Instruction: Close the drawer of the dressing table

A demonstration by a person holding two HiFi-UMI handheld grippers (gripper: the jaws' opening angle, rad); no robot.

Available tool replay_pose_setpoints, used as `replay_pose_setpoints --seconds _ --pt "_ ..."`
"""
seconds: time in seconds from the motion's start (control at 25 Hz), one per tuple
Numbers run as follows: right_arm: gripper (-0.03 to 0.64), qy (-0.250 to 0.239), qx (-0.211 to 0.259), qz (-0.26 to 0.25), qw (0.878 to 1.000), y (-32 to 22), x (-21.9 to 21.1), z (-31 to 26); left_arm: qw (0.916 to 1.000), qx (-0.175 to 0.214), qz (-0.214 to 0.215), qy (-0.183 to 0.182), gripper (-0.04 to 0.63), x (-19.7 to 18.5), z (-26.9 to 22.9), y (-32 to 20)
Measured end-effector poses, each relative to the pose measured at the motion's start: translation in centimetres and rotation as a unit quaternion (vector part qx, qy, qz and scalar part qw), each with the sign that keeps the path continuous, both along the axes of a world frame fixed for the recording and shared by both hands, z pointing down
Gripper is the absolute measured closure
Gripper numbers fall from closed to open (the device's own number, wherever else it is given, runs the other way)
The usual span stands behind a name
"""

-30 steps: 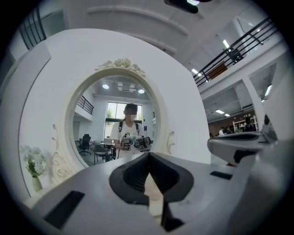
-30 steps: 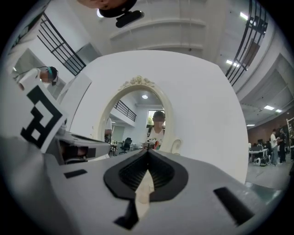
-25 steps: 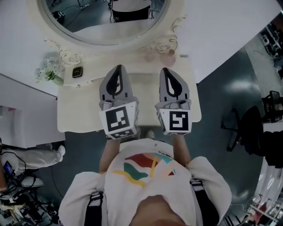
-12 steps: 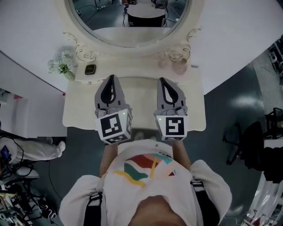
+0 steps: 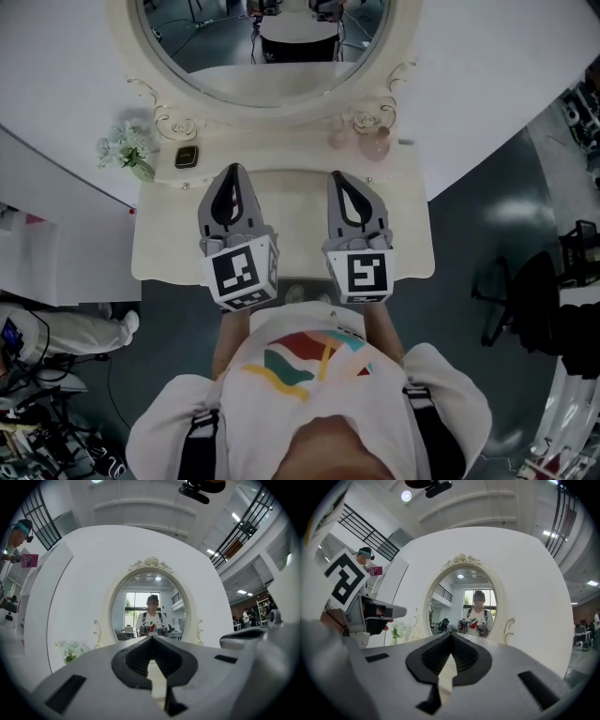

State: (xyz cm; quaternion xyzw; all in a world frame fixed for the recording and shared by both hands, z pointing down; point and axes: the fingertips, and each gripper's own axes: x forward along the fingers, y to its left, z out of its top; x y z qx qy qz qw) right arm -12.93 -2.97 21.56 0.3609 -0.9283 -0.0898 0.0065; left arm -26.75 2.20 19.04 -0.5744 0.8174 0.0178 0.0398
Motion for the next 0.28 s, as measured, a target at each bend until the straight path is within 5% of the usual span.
replay_pose_setpoints --seconds 0.28 --pt "0.617 -0.007 -0.003 0.002 1.000 0.12 -0.10 0.11 0.9999 -0.007 0.010 -0.002 0.591 0.33 0.28 -0.23"
